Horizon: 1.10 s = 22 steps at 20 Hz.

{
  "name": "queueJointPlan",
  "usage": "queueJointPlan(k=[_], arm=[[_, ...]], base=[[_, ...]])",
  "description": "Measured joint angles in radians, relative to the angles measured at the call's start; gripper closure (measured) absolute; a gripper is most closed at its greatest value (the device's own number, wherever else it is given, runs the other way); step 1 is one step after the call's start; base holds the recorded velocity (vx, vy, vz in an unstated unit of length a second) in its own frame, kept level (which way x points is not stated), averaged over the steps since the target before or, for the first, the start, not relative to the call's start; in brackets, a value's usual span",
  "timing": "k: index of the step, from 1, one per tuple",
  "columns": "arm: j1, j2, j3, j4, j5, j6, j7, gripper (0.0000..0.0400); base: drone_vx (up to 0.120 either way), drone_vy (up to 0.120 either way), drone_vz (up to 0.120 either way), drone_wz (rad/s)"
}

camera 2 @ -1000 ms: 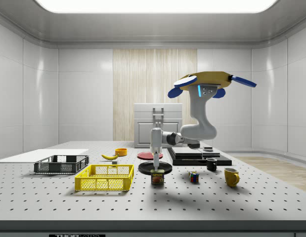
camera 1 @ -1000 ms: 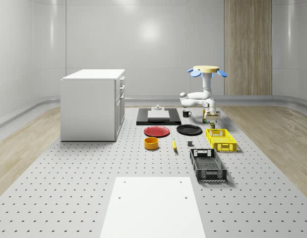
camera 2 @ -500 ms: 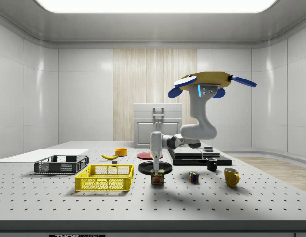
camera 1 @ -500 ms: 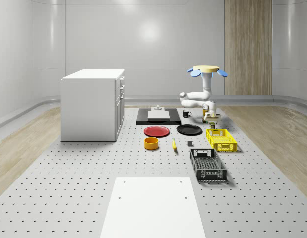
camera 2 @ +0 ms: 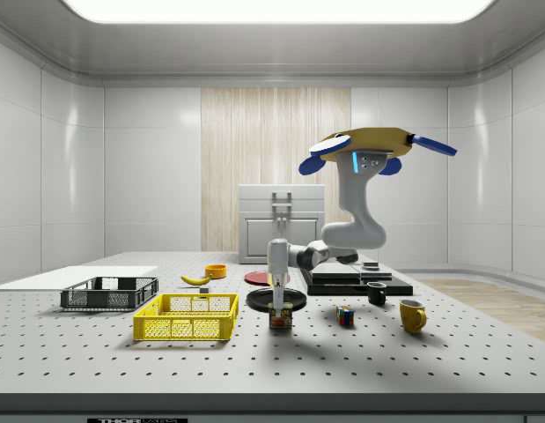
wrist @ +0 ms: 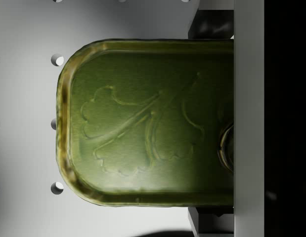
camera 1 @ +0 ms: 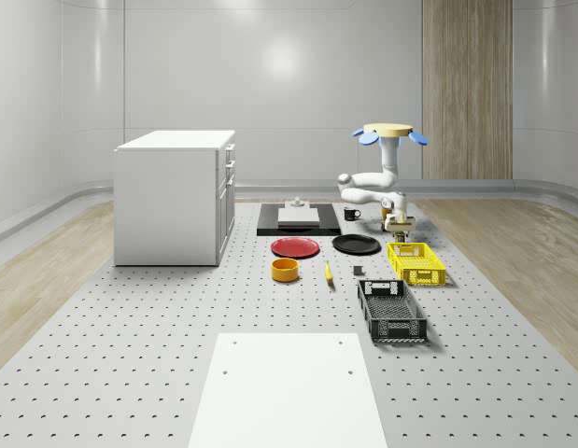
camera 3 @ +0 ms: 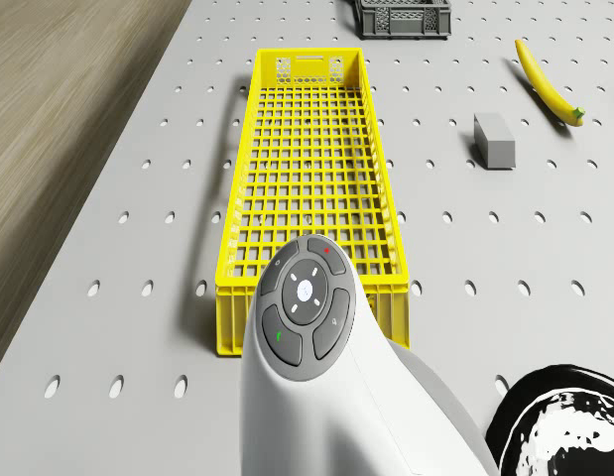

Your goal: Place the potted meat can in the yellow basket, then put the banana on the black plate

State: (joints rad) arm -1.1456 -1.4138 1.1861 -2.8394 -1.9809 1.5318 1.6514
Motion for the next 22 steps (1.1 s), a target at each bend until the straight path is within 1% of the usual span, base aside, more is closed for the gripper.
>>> queueJointPlan(k=[7,8,10,13,19,22], arm=[[0.009,-0.012,-0.012,-0.008,-0.008,0.011,0.000,0.0000],[0.010,-0.013,-0.012,-0.009,-0.008,0.012,0.000,0.0033],[0.011,-0.016,-0.014,-0.011,-0.009,0.014,0.000,0.0079],[0.012,-0.018,-0.015,-0.012,-0.009,0.017,0.001,0.0116],[0.013,-0.021,-0.015,-0.014,-0.011,0.017,-0.011,0.0116],[0.015,-0.019,0.001,-0.019,0.003,0.009,-0.010,0.0115]], base=[[0.000,0.000,0.000,0.000],[0.000,0.000,0.000,0.000],[0.000,0.000,0.000,0.000],[0.000,0.000,0.000,0.000],[0.000,0.000,0.000,0.000],[0.000,0.000,0.000,0.000]])
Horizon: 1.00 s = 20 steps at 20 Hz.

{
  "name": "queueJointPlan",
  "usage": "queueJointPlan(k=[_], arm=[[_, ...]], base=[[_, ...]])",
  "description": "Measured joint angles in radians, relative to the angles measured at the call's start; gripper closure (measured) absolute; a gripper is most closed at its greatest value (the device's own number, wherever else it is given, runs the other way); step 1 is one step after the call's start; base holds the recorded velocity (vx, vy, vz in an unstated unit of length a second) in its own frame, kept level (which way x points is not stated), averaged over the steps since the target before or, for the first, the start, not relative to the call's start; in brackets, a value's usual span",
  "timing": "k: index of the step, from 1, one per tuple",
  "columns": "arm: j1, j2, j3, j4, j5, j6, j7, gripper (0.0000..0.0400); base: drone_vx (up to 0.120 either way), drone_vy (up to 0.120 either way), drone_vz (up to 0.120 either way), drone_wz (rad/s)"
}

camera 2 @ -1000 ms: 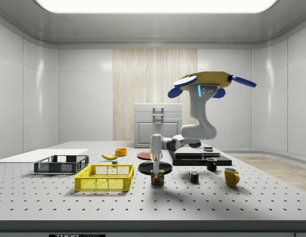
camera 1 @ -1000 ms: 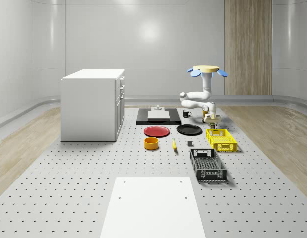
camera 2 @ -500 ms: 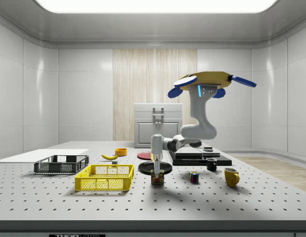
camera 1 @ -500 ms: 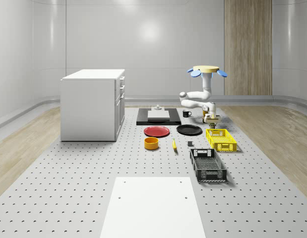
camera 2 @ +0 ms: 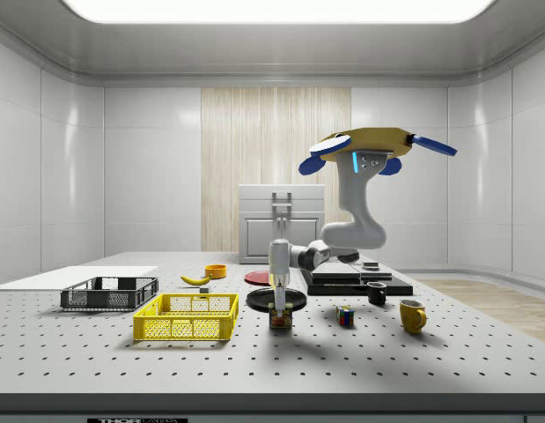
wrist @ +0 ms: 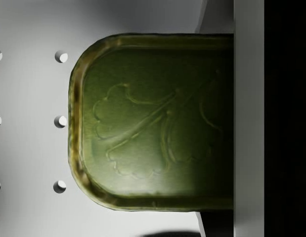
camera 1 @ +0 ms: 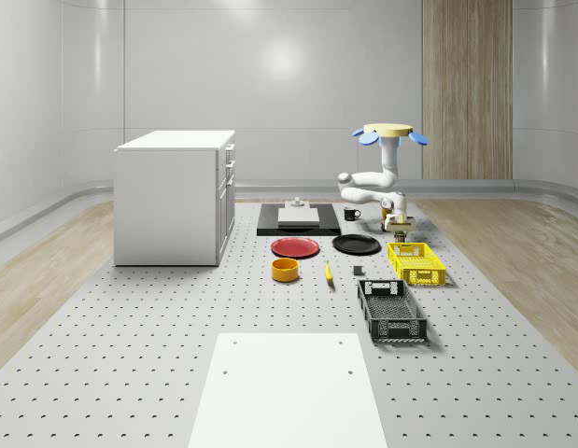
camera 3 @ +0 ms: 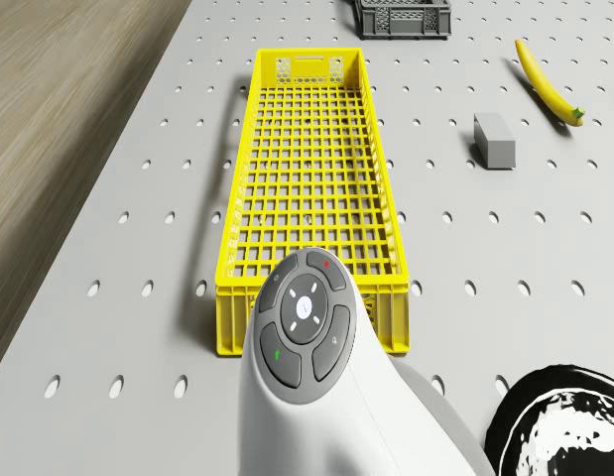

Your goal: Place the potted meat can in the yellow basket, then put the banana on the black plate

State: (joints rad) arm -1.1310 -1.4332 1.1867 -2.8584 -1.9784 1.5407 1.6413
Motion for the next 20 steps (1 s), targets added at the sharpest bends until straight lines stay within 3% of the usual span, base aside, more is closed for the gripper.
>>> queueJointPlan(k=[2,11,14,20], arm=[[0.002,0.001,0.022,-0.006,0.020,-0.010,0.006,0.0115],[0.003,0.001,0.091,-0.023,0.086,-0.033,0.019,0.0115],[0.002,-0.002,0.098,-0.024,0.094,-0.032,0.022,0.0115],[0.000,-0.008,0.104,-0.025,0.101,-0.028,0.025,0.0116]], base=[[0.000,0.000,0.020,0.000],[0.000,0.000,0.120,0.000],[0.120,0.000,0.107,0.000],[0.120,0.000,0.000,0.000]])
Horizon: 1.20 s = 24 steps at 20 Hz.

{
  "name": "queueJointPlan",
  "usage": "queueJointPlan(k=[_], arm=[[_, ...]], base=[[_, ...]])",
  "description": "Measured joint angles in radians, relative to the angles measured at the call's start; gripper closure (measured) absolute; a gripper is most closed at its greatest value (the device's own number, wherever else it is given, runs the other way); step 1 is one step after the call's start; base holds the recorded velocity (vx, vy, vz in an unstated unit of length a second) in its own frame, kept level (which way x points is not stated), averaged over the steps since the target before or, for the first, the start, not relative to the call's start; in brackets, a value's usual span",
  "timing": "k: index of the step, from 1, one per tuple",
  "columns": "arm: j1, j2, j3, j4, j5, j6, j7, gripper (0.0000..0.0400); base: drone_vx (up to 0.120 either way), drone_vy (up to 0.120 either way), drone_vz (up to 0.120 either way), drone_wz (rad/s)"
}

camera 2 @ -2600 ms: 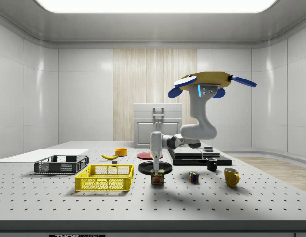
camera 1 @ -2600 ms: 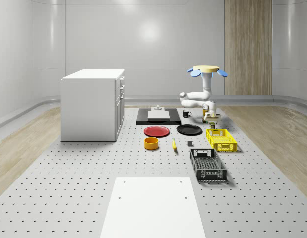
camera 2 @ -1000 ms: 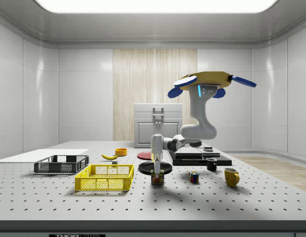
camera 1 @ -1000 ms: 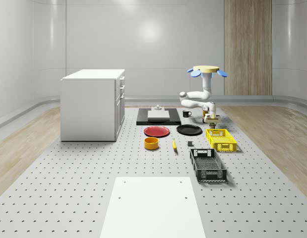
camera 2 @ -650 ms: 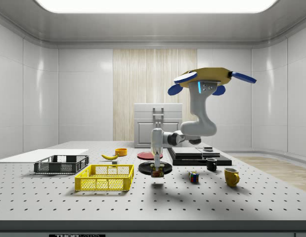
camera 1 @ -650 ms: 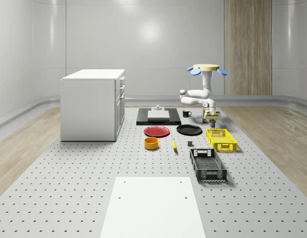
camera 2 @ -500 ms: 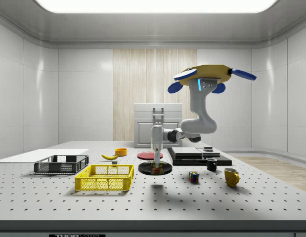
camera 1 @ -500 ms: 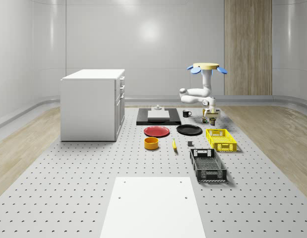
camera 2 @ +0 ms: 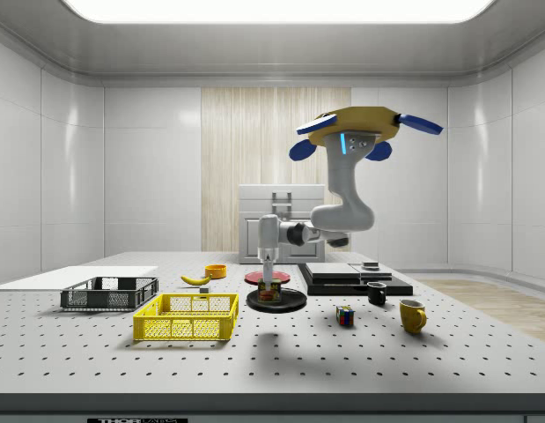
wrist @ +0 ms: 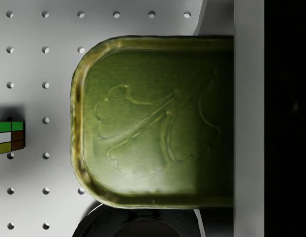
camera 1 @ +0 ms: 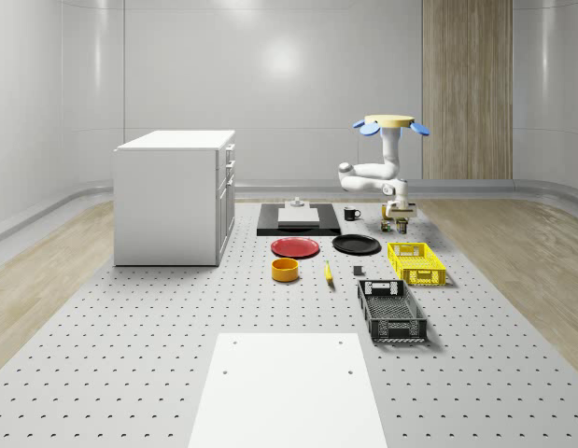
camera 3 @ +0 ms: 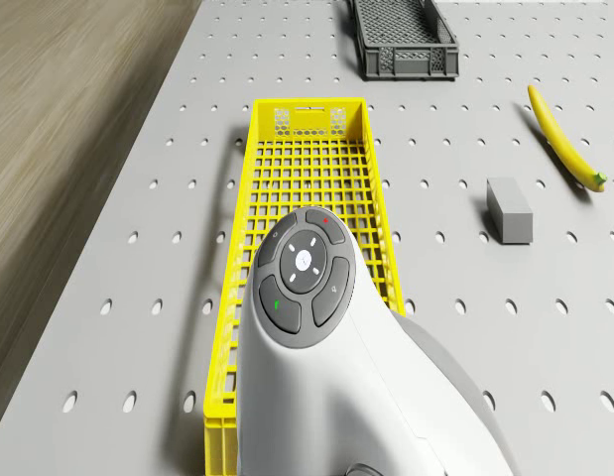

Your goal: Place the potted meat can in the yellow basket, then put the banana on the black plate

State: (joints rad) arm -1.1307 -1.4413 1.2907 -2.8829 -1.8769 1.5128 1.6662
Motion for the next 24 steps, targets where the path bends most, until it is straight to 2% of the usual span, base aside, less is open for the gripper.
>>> queueJointPlan(k=[24], arm=[[-0.007,-0.024,0.006,0.001,0.012,0.022,0.007,0.0116]], base=[[0.120,0.000,0.000,0.000]])
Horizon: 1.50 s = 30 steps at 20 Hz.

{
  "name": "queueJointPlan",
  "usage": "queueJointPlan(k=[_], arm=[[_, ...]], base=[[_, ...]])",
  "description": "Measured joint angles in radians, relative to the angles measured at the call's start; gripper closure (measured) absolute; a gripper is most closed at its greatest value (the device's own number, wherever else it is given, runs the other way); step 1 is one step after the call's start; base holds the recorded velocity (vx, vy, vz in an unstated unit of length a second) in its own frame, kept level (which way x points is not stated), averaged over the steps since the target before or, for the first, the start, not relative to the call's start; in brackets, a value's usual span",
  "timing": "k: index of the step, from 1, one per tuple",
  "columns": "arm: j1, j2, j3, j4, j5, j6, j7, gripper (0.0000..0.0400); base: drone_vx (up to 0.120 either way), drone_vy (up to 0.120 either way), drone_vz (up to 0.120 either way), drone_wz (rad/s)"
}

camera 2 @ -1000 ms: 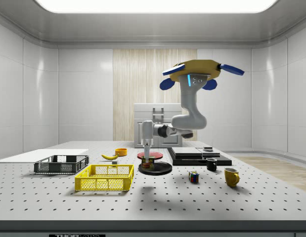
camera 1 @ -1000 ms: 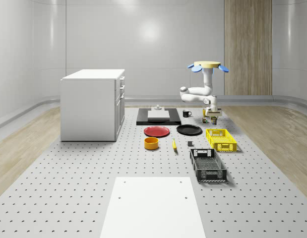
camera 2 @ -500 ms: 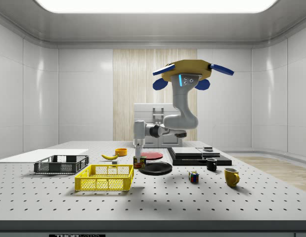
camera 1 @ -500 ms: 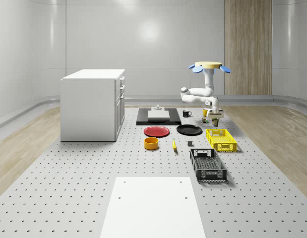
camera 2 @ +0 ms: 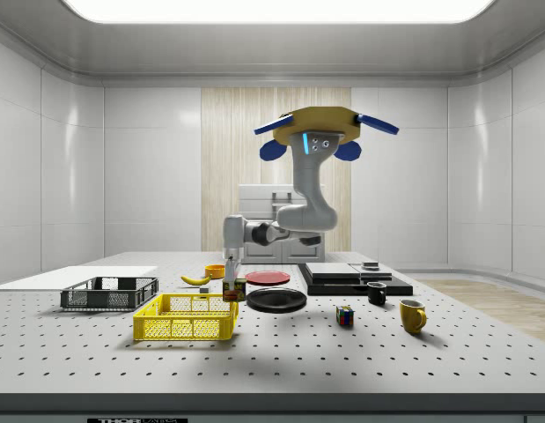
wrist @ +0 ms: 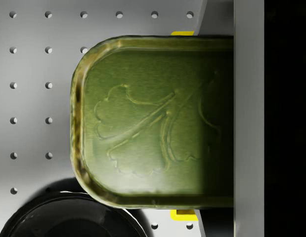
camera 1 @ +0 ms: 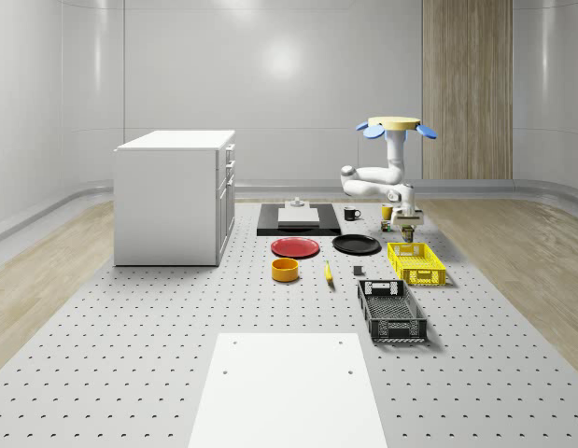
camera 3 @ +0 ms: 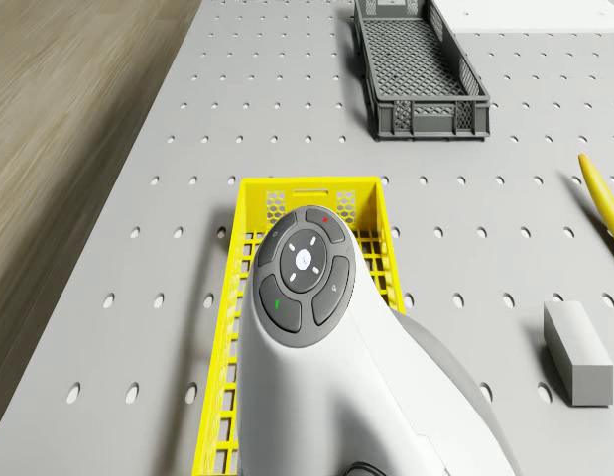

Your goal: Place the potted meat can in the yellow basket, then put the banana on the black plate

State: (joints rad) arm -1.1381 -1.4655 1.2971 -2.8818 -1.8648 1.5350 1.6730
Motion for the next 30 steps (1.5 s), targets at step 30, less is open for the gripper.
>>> queueJointPlan(k=[30], arm=[[-0.009,-0.024,-0.024,0.008,-0.017,0.032,0.004,0.0116]], base=[[0.103,0.000,-0.020,0.000]])
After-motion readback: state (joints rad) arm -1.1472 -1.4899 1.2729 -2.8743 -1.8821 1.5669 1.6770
